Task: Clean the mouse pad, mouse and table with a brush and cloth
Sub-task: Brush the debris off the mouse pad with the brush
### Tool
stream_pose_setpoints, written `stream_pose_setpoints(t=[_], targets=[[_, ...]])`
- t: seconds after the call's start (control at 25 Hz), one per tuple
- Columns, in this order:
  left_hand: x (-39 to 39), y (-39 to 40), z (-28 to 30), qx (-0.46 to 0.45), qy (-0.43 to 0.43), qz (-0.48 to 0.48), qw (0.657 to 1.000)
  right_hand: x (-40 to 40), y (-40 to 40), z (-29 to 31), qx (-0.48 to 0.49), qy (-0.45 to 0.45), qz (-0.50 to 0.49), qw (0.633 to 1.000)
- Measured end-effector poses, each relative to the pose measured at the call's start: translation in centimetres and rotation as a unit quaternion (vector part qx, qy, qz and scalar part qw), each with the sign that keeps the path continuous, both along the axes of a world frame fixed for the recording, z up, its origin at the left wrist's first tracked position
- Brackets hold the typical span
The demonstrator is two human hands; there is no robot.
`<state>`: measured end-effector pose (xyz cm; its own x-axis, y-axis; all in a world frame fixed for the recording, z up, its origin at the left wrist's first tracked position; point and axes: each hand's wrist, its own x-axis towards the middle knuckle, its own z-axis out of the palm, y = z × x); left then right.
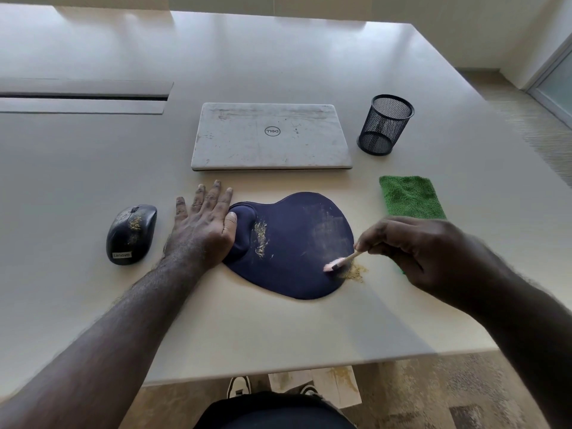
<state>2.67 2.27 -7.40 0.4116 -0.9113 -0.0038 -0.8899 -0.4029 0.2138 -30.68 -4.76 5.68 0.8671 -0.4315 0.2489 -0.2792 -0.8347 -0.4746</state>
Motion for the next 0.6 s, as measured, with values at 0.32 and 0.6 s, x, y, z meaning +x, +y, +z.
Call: stream_pose_setpoints(t=[0.32,0.6], targets=[[0.1,0.0,-0.3,-0.007,-0.003,-0.003,1.000,-0.7,-0.1,0.2,-0.006,-0.017,-0.027,0.999],[0.2,-0.2,-0.4,-0.003,-0.002,0.000,1.000,-1.5,-0.8,0.2,-0.030,-0.019,-0.054,0.998]])
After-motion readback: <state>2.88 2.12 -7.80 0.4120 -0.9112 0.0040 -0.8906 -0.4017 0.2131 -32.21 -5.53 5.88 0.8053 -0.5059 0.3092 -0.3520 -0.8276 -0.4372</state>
